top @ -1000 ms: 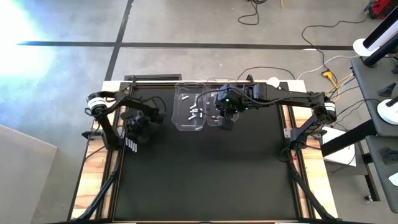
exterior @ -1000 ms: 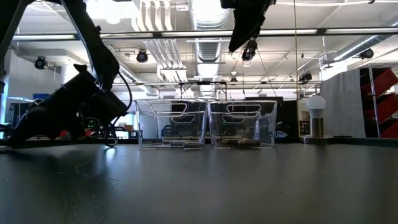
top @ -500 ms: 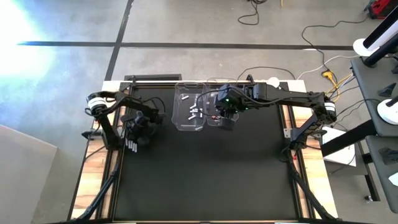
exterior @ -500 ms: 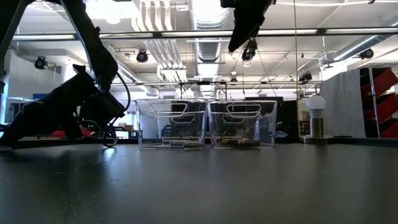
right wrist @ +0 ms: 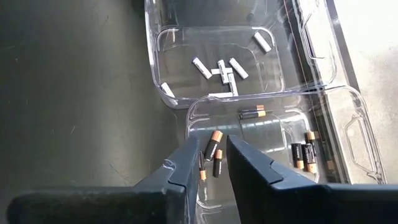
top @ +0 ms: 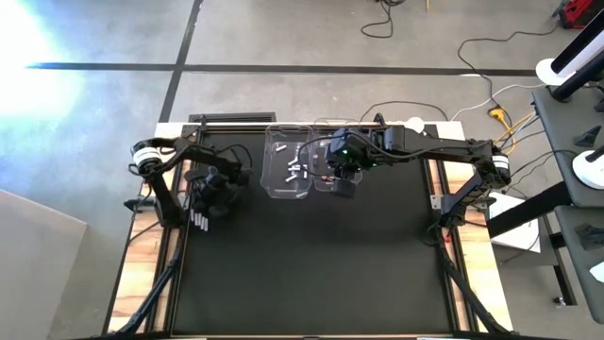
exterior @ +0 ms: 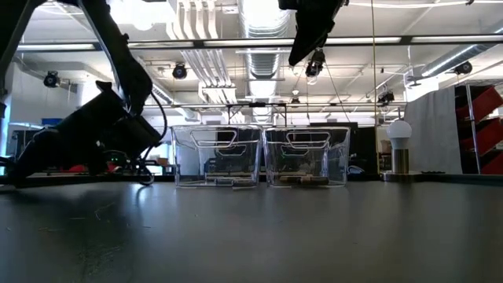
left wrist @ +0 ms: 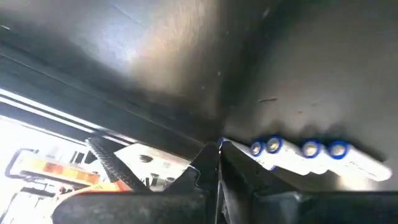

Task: Sort batteries
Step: Adjust the batteries

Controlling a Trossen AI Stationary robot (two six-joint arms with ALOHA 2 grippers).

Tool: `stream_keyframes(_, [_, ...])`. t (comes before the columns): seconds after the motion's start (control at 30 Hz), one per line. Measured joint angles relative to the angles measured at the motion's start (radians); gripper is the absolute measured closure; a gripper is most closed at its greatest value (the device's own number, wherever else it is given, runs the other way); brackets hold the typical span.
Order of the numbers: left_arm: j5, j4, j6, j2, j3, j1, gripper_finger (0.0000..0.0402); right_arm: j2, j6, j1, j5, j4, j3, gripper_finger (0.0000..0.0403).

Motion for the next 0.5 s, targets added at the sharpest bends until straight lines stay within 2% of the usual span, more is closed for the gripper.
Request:
stream_keyframes(0.37, [0.004,0.03,0.032,0.088,-0.021,0.004,0.0401,0.0,0.013,0.0,0.0,-0.001,0.0,0.0346])
stream_keyframes(0.5, [0.064,0.032,0.062,0.089,-0.023,-0.005,0.0401,0.0,0.023,0.0,0.0,-0.001,0.0,0.0342])
